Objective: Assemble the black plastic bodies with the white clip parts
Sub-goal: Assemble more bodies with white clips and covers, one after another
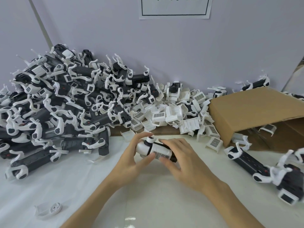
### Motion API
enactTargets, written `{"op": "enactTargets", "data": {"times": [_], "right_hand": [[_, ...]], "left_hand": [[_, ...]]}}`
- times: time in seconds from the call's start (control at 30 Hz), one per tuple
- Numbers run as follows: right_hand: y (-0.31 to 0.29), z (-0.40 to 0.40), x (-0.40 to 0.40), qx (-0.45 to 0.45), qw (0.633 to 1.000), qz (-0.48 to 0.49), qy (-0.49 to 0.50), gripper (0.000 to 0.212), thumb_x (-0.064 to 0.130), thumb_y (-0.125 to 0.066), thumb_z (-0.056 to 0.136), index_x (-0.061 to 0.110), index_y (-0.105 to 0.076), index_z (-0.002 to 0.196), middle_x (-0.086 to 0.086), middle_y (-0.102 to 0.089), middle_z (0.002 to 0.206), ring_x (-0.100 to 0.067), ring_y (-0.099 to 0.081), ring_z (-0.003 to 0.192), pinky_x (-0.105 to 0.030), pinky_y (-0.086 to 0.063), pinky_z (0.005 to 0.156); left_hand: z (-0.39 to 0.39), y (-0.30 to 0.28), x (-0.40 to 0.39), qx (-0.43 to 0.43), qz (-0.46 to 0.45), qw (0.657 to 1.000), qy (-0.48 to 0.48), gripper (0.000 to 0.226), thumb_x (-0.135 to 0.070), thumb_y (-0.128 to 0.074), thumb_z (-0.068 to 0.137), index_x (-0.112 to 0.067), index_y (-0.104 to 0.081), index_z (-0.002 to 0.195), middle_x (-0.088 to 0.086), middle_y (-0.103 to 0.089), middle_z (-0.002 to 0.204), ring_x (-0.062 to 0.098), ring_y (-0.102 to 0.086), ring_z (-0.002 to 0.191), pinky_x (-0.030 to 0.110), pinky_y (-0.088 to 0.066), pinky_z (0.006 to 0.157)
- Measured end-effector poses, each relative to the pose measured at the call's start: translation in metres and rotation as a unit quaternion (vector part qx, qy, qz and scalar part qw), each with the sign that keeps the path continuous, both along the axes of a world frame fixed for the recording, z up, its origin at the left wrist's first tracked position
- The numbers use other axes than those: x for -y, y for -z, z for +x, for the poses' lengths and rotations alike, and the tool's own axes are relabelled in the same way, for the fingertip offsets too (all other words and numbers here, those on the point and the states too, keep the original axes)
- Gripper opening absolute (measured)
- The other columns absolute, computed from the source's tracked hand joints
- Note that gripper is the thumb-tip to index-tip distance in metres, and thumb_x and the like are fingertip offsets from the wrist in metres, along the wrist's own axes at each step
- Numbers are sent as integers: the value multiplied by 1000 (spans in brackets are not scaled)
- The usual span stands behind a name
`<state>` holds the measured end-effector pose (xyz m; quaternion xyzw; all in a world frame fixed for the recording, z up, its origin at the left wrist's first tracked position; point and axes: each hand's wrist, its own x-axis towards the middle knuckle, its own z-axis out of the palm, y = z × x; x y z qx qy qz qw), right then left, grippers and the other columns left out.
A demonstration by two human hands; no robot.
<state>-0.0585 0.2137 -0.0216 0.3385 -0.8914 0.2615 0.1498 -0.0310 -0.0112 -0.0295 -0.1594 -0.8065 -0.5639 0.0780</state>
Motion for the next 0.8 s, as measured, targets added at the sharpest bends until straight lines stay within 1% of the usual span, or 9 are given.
{"op": "enactTargets", "data": {"times": [0.07, 0.13, 0.23, 0.43, 0.57, 0.63, 0.67, 0.73, 0.8], "right_hand": [[0, -5, -5, -3, 1000, 20, 10, 44, 45, -60, 102, 19, -61, 138, 10, -60, 124, -14, -49, 121, -35, -43, 104], [-1, -6, -5, 10, 1000, 11, 13, 40, 40, -65, 100, 14, -67, 131, 6, -63, 114, -17, -51, 113, -35, -44, 99], [0, -4, -1, -7, 1000, 10, 17, 36, 37, -66, 100, 11, -70, 124, 3, -65, 105, -20, -53, 104, -34, -45, 92], [-4, -4, 3, 6, 999, 6, 32, 33, 42, -67, 99, 18, -73, 121, 14, -57, 94, -13, -49, 98, -21, -35, 79], [-4, -3, 0, 17, 999, -7, 33, 30, 43, -66, 99, 20, -74, 118, 11, -64, 94, -13, -51, 98, -32, -48, 81], [-3, -3, -1, 29, 998, -35, 38, 32, 43, -66, 99, 23, -73, 123, 12, -65, 100, -10, -52, 102, -36, -49, 85], [-2, -2, 0, 39, 997, -53, 35, 38, 43, -66, 99, 24, -69, 131, 13, -65, 109, -9, -53, 108, -35, -49, 92], [-2, 1, 3, 53, 997, -56, 13, 61, 47, -68, 97, 28, -49, 151, 14, -54, 139, -6, -47, 129, -29, -41, 108], [-1, 6, 8, 11, 1000, -12, -2, 73, 46, -74, 92, 32, -39, 155, 15, -42, 151, -7, -42, 138, -27, -36, 112]], "left_hand": [[-2, 2, 3, -23, -50, 998, 9, 52, -17, -72, 101, -29, -50, 147, -8, -63, 136, 17, -56, 134, 19, -41, 108], [-2, 5, 1, -20, -58, 998, 8, 51, -22, -73, 101, -30, -51, 146, -10, -62, 137, 16, -55, 135, 23, -41, 110], [-1, 5, -5, -15, -34, 999, -14, 46, -37, -71, 99, -34, -55, 141, -17, -64, 132, 8, -57, 130, 18, -41, 105], [-3, 3, -7, -15, 16, 1000, -18, 41, -35, -70, 96, -26, -63, 135, -12, -69, 122, 13, -62, 122, 18, -43, 101], [-4, 2, -11, -27, 23, 999, -17, 37, -34, -70, 98, -25, -65, 133, -7, -71, 122, 18, -64, 121, 21, -45, 101], [-5, 4, -10, -25, 32, 999, -26, 37, -35, -72, 97, -27, -66, 133, -7, -72, 124, 17, -64, 122, 23, -46, 102], [-5, 4, -10, -19, 44, 998, -36, 38, -37, -73, 96, -30, -67, 132, -8, -72, 124, 14, -66, 120, 23, -48, 101], [-5, 4, -13, 2, 90, 993, -70, 35, -42, -74, 96, -37, -67, 130, -10, -74, 117, 9, -70, 104, 23, -51, 89], [-7, 4, -16, 29, 149, 983, -103, 32, -47, -73, 98, -41, -66, 128, -5, -76, 104, 13, -72, 86, 24, -53, 75]]}}
